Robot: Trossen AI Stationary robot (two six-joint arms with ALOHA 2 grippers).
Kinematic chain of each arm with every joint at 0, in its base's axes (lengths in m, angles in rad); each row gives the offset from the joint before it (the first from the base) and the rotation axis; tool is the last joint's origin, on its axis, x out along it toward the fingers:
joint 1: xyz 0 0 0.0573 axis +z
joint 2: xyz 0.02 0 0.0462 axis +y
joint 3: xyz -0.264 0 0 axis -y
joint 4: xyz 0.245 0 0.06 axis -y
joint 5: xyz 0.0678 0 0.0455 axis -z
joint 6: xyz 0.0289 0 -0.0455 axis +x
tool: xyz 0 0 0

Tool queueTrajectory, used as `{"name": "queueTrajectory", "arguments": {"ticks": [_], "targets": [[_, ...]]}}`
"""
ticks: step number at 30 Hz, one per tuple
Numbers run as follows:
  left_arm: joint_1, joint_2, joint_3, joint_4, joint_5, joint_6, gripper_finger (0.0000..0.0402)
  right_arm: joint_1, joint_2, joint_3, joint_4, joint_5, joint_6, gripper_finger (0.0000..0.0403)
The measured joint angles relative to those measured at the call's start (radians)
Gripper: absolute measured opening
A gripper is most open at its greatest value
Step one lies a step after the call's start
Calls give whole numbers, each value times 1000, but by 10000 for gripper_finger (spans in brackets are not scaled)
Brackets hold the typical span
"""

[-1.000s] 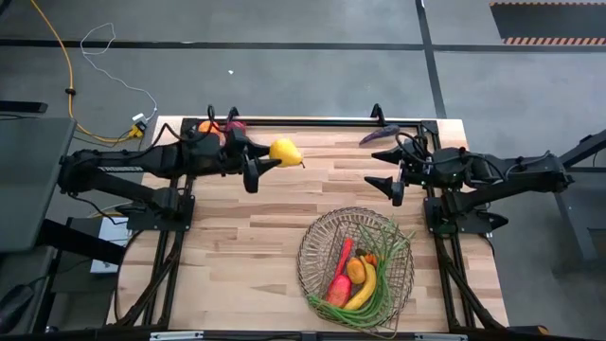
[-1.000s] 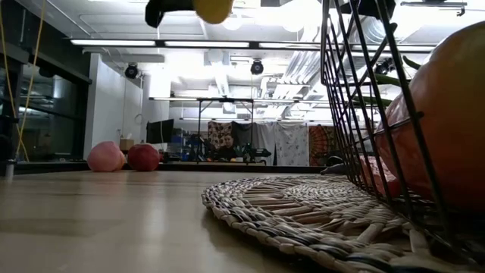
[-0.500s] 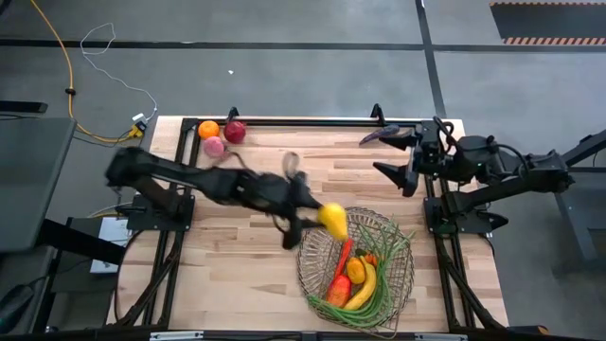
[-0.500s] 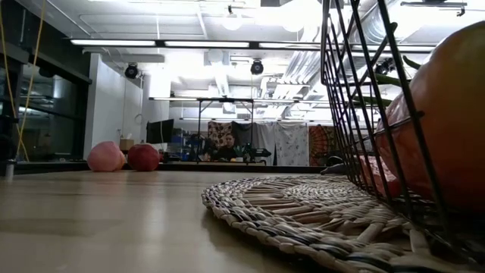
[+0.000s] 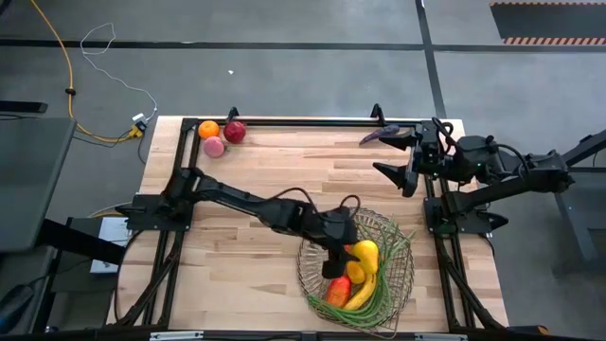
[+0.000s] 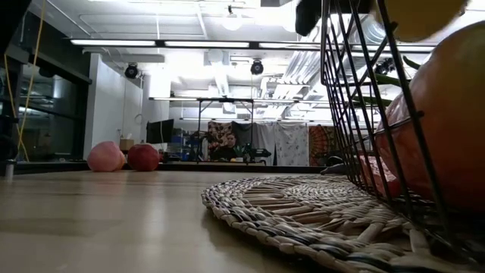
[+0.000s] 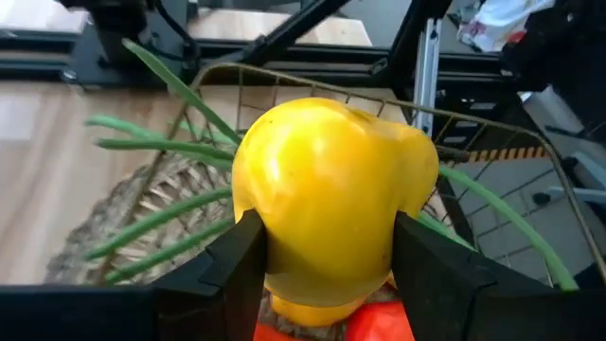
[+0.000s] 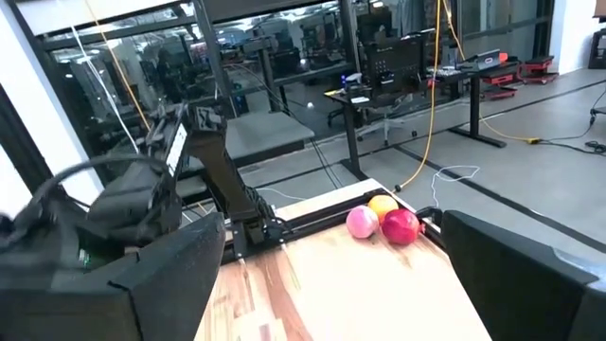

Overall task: Build produce basket
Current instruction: Put the pear into the wire basket

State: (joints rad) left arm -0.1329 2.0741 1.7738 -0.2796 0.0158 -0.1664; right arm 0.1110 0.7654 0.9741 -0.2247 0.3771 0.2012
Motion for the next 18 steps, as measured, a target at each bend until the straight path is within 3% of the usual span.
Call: {"name": "queueTrajectory", "arguments": {"ticks": [13,18], "targets": [[-12,29,8,-7,25,12,185,0,0,0,-39,-2,6,383],[-11,29,8,-8,25,20,206,0,0,0,-40,-2,7,383]]}}
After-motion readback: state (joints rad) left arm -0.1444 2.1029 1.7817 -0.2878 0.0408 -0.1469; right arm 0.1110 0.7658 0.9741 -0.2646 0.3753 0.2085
